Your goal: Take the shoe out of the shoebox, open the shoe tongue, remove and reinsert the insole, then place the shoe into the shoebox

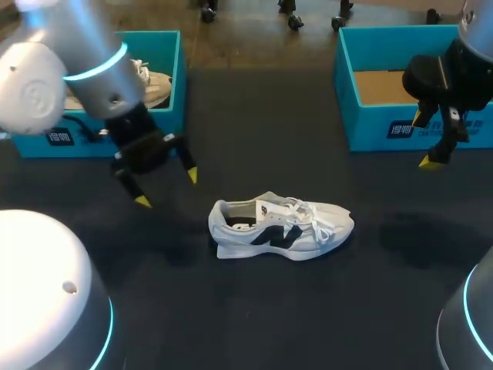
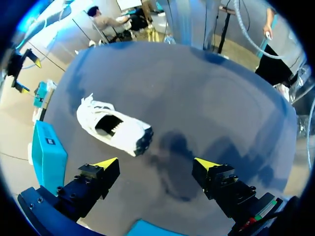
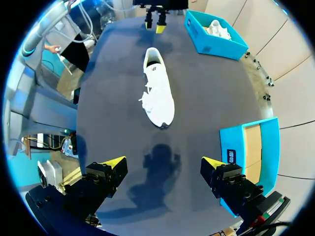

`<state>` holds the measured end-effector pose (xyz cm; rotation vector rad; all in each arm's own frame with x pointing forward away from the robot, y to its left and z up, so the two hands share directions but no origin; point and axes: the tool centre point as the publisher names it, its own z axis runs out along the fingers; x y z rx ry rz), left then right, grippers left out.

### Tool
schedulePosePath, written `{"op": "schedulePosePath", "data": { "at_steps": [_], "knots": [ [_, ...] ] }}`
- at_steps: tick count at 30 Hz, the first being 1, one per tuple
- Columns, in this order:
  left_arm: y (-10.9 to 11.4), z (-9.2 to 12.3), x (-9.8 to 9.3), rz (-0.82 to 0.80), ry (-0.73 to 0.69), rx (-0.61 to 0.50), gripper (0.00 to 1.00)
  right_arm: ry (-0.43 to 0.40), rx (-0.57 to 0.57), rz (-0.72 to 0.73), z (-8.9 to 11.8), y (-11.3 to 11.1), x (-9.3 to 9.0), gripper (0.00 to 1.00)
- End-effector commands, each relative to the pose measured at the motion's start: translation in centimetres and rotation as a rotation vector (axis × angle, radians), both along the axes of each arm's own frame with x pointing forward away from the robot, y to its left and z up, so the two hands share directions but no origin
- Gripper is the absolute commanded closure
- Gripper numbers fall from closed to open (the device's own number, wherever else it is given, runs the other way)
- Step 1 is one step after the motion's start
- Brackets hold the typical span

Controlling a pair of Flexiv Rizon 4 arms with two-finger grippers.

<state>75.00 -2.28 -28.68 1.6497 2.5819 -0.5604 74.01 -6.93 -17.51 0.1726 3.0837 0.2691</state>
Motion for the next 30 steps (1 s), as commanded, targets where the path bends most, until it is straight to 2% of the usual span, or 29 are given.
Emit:
{"op": "schedulePosePath", "data": {
  "at_steps": [1, 7, 30],
  "knots": [
    [2.8, -0.3, -0.9, 0.042, 0.016, -0.130, 0.00, 0.002, -0.003, -0.001, 0.0, 0.1, 0.1, 0.00],
    [5.9, -1.1, -2.7, 0.081, 0.095, -0.167, 0.00, 0.002, -0.003, -0.001, 0.0, 0.1, 0.1, 0.00],
    [5.9, -1.0, -2.5, 0.107, 0.109, -0.182, 0.00, 0.002, -0.003, -0.001, 0.0, 0.1, 0.1, 0.00]
  ]
}}
